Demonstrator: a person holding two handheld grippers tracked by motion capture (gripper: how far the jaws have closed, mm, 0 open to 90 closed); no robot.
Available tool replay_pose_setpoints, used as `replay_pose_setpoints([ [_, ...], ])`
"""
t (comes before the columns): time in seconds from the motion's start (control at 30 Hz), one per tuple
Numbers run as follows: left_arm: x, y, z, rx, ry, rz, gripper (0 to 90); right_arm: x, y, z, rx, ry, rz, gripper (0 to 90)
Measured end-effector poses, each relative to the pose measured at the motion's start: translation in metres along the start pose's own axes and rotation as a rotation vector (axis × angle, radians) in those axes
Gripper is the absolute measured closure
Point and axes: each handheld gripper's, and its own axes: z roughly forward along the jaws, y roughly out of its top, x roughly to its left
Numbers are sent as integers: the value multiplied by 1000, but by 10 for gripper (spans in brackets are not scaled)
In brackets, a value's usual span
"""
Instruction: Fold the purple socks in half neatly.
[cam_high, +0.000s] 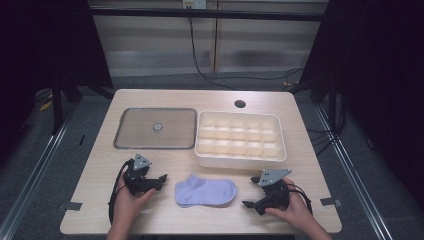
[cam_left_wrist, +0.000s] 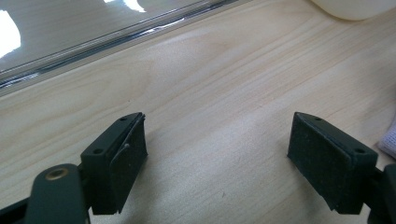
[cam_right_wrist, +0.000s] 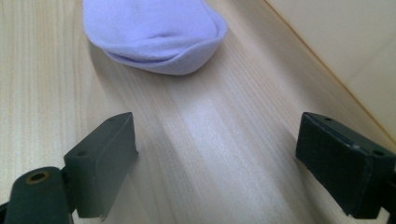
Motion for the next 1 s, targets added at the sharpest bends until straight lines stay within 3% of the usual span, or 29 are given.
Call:
replay_pose_setpoints([
  [0.87,0,0,0,3,0,-1,179,0,0,0,-1,-2,0,118],
  [1.0,1,1,-3,9,-7,-36,194,-1,0,0,-6,-4,-1,134],
])
